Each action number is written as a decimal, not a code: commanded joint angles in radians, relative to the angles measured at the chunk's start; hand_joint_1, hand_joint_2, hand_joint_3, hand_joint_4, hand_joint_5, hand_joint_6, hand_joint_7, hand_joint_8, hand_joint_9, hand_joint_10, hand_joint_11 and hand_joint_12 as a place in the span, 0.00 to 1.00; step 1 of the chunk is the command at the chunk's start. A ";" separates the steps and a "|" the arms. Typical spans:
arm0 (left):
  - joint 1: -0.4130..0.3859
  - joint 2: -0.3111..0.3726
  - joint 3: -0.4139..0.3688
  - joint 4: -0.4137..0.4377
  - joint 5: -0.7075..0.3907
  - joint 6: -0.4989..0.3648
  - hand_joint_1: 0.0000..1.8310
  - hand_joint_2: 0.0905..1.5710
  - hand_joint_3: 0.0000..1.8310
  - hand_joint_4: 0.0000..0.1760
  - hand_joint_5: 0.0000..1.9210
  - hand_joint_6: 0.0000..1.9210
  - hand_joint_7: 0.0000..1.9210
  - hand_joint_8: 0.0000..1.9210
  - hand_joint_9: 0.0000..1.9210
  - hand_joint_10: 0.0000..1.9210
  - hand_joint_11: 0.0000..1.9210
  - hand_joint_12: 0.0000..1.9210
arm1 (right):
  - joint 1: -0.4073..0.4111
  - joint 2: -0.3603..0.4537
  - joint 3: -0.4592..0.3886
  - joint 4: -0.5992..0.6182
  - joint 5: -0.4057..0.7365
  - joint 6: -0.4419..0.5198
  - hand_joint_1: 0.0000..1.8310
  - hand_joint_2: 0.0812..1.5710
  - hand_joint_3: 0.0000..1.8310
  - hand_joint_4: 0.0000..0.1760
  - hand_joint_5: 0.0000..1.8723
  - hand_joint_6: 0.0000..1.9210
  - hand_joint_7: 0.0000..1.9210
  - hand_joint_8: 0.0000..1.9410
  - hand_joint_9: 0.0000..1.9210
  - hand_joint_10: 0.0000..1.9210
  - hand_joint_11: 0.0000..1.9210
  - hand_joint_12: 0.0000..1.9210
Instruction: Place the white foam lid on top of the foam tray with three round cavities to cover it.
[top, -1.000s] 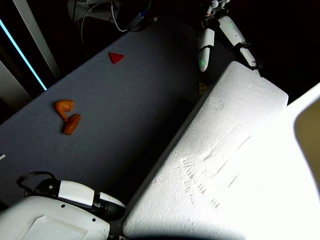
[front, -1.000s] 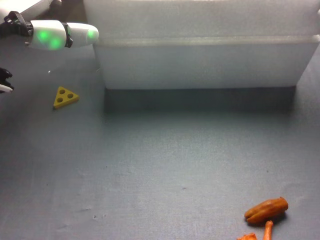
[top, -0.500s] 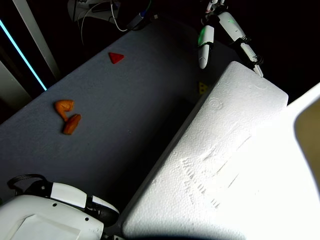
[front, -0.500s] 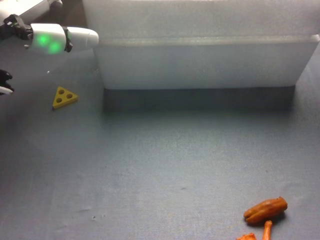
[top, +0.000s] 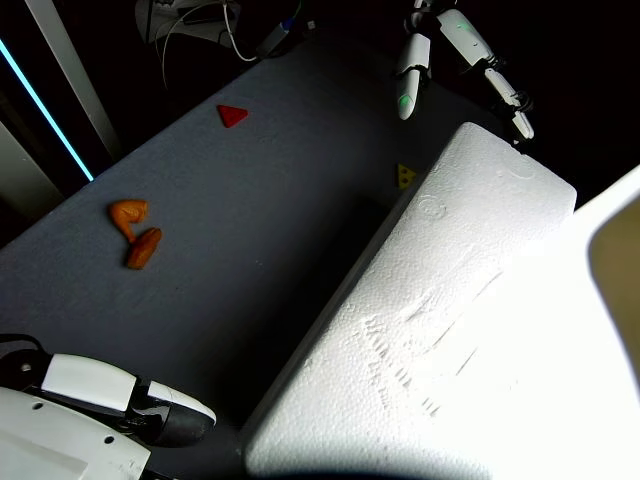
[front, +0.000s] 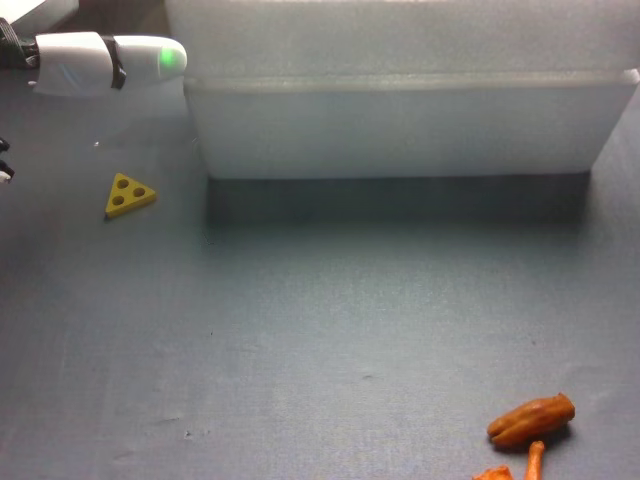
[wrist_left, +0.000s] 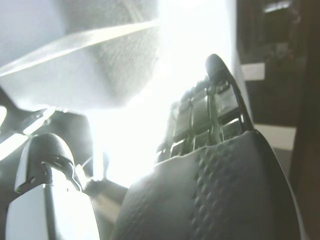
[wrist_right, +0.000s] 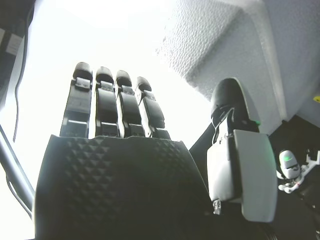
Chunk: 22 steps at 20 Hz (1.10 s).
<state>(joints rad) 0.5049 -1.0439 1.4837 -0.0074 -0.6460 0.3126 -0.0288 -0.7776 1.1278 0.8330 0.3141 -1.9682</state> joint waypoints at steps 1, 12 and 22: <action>-0.007 0.017 0.000 -0.011 -0.138 -0.004 0.18 0.60 0.00 0.16 0.00 0.00 0.00 0.00 0.00 0.00 0.00 0.32 | 0.015 0.021 -0.005 -0.075 0.095 0.052 0.12 0.79 0.00 0.00 0.00 0.00 0.00 0.00 0.00 0.00 0.00 0.01; -0.047 0.013 -0.015 0.037 -0.155 -0.009 0.19 0.61 0.00 0.34 0.00 0.00 0.00 0.00 0.00 0.00 0.00 0.26 | 0.031 0.015 -0.030 -0.441 0.064 0.446 0.27 0.75 0.00 0.00 0.00 0.00 0.00 0.00 0.00 0.00 0.00 0.52; -0.119 -0.032 0.002 0.135 -0.093 -0.017 0.31 0.70 0.00 0.15 0.00 0.00 0.00 0.00 0.00 0.00 0.00 0.00 | -0.069 -0.115 0.104 -0.421 0.056 0.602 0.23 0.74 0.00 0.00 0.00 0.00 0.00 0.00 0.00 0.00 0.00 0.00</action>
<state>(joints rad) 0.3958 -1.0836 1.4815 0.1547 -0.6395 0.2996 -0.1055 -0.9089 1.2247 0.4149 0.2752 -1.3655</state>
